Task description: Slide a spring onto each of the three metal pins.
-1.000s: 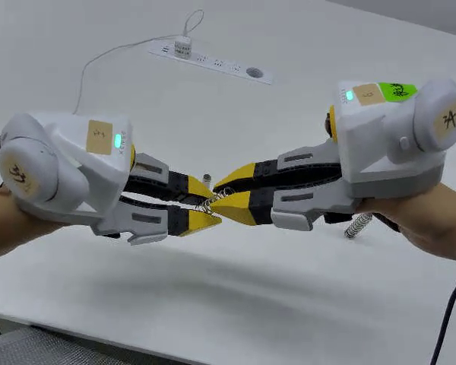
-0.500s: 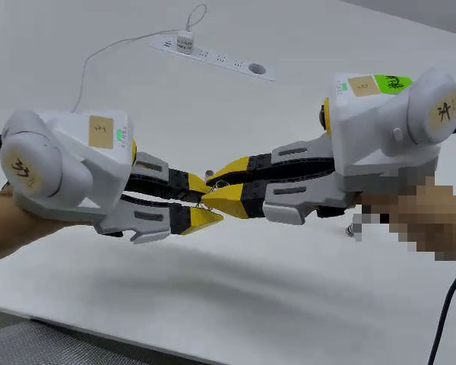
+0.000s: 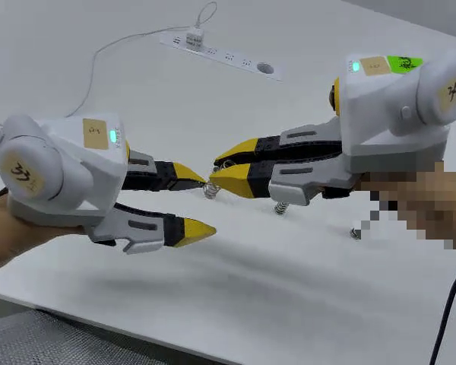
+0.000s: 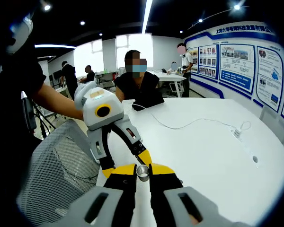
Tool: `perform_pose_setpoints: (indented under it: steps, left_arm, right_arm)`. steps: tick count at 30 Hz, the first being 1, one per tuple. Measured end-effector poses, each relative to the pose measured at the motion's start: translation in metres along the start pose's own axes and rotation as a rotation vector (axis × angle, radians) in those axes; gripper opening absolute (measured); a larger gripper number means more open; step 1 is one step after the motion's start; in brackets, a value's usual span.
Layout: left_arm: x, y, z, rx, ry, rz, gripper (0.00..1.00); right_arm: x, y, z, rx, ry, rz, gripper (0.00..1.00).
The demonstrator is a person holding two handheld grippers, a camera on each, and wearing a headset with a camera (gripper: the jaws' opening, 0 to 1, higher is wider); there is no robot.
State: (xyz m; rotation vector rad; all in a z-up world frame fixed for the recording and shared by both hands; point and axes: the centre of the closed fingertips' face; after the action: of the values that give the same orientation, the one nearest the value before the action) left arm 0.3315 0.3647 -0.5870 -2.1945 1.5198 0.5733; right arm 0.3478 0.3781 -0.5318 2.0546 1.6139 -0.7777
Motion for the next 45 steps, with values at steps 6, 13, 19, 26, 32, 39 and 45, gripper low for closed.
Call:
perform_pose_setpoints:
  steps: [6, 13, 19, 26, 32, 39, 45]
  left_arm:
    - [-0.002, -0.007, 0.012, -0.053, -0.028, -0.075, 0.55]
    - [0.003, -0.004, 0.021, -0.068, -0.063, -0.083, 0.67]
    - [0.000, -0.012, 0.027, -0.180, -0.039, -0.096, 0.78]
    - [-0.004, -0.021, 0.043, -0.237, -0.063, -0.127, 0.88]
    - [0.000, -0.019, 0.045, -0.243, -0.080, -0.123, 0.92]
    - [0.002, -0.016, 0.048, -0.238, -0.100, -0.114, 0.93]
    - [0.002, -0.017, 0.050, -0.244, -0.106, -0.117, 0.92]
  right_arm:
    - [0.002, 0.026, 0.006, 0.053, -0.016, 0.068, 0.11]
    - [0.008, 0.058, 0.010, 0.120, -0.023, 0.140, 0.11]
    - [0.017, 0.071, 0.015, 0.164, -0.057, 0.159, 0.11]
    - [0.023, 0.080, 0.020, 0.181, -0.095, 0.154, 0.11]
    - [0.031, 0.079, 0.026, 0.203, -0.117, 0.117, 0.11]
    - [0.036, 0.079, 0.035, 0.208, -0.151, 0.122, 0.11]
    - [0.044, 0.079, 0.038, 0.229, -0.160, 0.113, 0.11]
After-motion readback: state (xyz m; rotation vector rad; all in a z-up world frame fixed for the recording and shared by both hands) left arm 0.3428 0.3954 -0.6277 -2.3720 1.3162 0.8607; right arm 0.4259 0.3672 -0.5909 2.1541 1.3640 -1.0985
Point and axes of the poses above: the centre of the closed fingertips' face, and the gripper's own axes: x roughly forward along the fingers, y roughly to its right, z roughly out of its underside, and after that the axes turned 11 degrees about -y, right-handed
